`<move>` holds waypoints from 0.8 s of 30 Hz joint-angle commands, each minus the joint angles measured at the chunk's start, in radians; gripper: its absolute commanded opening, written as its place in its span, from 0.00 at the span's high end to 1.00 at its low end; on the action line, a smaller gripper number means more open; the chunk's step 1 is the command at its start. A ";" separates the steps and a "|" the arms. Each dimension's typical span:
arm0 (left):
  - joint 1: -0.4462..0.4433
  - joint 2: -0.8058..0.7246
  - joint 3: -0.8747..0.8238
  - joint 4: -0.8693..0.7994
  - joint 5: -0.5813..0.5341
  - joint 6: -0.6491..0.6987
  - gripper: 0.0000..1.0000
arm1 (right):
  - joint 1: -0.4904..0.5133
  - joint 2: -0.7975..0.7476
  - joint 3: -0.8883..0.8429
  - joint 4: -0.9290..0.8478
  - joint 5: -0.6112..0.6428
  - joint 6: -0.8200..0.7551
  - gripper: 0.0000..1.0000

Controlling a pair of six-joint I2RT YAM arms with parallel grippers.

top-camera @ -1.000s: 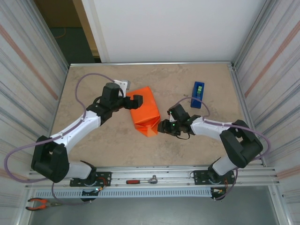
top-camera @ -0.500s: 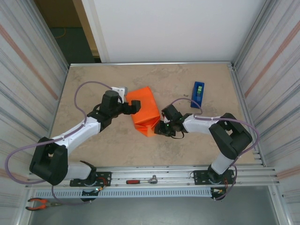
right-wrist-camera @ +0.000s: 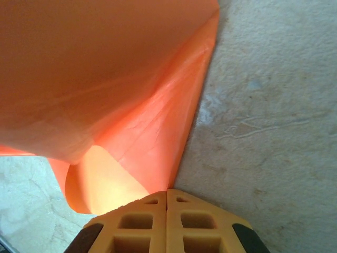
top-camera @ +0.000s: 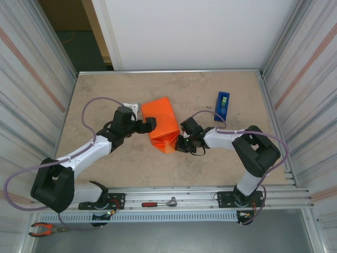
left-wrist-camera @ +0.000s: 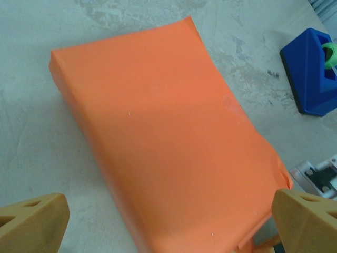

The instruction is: Wrap the gift box in paper

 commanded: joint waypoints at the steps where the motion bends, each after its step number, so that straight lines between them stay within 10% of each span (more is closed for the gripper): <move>1: -0.028 -0.051 -0.050 -0.046 0.035 -0.019 0.01 | 0.007 -0.003 0.016 0.030 -0.021 0.021 1.00; 7: -0.120 -0.124 -0.143 -0.055 0.031 -0.021 0.06 | -0.010 -0.049 0.018 0.037 -0.046 0.042 1.00; 15: -0.306 -0.159 -0.270 0.035 0.004 -0.058 0.56 | -0.046 -0.076 0.018 0.085 -0.108 0.089 1.00; 24: -0.458 -0.024 -0.294 0.192 -0.034 -0.063 0.58 | -0.064 -0.074 0.016 0.150 -0.162 0.147 1.00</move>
